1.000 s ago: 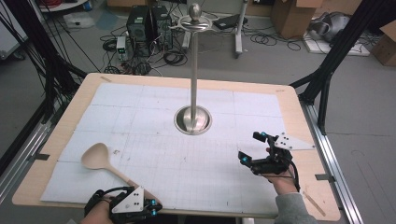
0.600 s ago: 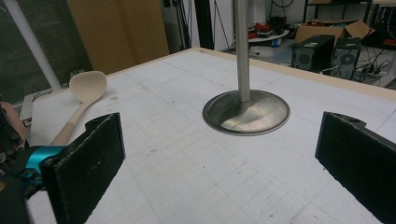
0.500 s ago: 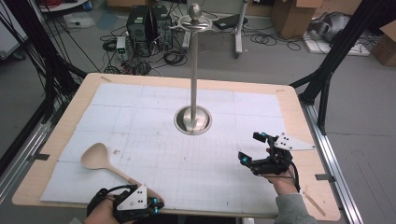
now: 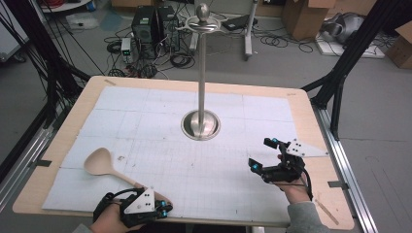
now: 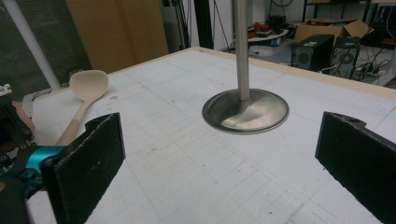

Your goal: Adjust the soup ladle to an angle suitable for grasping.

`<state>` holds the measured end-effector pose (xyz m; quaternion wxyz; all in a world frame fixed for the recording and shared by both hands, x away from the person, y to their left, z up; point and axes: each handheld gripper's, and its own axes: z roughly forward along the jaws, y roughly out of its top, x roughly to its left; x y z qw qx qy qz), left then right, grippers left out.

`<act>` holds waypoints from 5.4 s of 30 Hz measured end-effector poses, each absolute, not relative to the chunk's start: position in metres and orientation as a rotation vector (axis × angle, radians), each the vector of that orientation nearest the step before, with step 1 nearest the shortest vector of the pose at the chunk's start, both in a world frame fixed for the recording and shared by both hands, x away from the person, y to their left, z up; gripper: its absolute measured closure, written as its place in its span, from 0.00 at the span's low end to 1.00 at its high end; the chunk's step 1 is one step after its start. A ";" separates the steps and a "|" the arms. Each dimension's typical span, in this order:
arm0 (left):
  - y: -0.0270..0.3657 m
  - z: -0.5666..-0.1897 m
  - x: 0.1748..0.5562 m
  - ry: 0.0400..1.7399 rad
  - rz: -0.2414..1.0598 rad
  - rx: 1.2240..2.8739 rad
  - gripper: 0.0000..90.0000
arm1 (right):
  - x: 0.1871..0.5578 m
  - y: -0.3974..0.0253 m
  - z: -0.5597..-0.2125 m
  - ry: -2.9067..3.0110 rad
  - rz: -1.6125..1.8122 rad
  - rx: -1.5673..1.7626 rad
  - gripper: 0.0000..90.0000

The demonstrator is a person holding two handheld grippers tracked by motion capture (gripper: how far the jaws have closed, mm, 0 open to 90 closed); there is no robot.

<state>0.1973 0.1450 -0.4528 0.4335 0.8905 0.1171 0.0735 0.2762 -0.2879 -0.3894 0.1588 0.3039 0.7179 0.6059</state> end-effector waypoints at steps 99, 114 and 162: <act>0.122 -0.436 0.272 0.608 0.473 2.122 1.00 | 0.279 -0.282 -0.395 2.109 1.664 0.861 0.00; 0.246 -0.418 0.280 0.979 0.594 2.039 1.00 | 0.282 -0.278 -0.395 2.118 1.667 0.848 0.00; 0.247 -0.433 0.269 1.248 0.649 2.101 1.00 | 0.278 -0.280 -0.391 2.103 1.686 0.837 0.00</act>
